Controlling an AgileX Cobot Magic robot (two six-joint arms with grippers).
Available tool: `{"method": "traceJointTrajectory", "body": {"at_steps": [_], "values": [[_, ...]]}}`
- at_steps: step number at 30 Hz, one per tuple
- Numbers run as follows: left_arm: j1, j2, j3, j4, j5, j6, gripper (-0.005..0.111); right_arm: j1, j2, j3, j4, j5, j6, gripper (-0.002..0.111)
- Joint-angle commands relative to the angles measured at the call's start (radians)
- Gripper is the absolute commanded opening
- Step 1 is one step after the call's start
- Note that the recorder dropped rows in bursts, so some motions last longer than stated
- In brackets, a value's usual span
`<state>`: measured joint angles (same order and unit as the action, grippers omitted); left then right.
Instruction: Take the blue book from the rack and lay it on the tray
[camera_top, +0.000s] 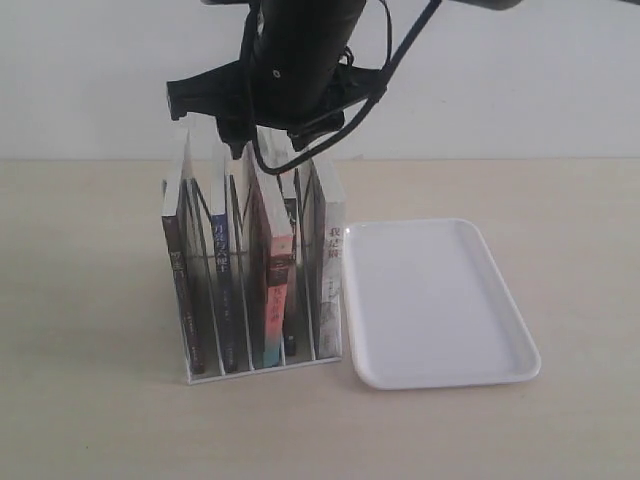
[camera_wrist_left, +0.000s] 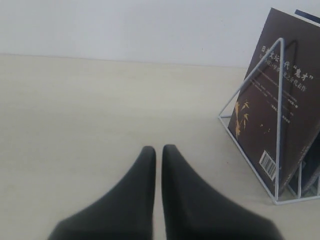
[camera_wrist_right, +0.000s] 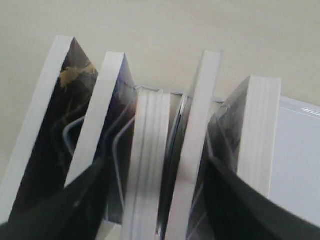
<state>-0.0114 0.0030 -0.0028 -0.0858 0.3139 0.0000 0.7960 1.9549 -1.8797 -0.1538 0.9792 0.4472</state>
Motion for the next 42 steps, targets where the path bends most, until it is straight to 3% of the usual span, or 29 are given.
{"method": "traceJointTrajectory", "body": {"at_steps": [1, 8, 17, 20, 22, 27, 42], "values": [[0.003, -0.003, 0.003, 0.0, -0.008, -0.008, 0.005, -0.005, -0.019, -0.017, -0.027, 0.011, -0.029, 0.067], [0.003, -0.003, 0.003, 0.0, -0.008, -0.008, 0.005, -0.005, -0.071, -0.104, -0.019, 0.112, -0.063, 0.067], [0.003, -0.003, 0.003, 0.0, -0.008, -0.008, 0.005, 0.086, -0.056, -0.11, 0.04, 0.09, -0.089, 0.066], [0.003, -0.003, 0.003, 0.0, -0.008, -0.008, 0.005, 0.086, -0.021, -0.108, 0.02, 0.095, -0.089, 0.039], [0.003, -0.003, 0.003, 0.0, -0.008, -0.008, 0.005, 0.086, 0.002, -0.108, 0.01, 0.084, -0.092, 0.029], [0.003, -0.003, 0.003, 0.0, -0.008, -0.008, 0.005, 0.082, 0.028, -0.108, -0.026, 0.075, -0.091, 0.053], [0.003, -0.003, 0.003, 0.0, -0.008, -0.008, 0.005, 0.082, 0.092, -0.108, -0.009, 0.029, -0.089, 0.054]]}}
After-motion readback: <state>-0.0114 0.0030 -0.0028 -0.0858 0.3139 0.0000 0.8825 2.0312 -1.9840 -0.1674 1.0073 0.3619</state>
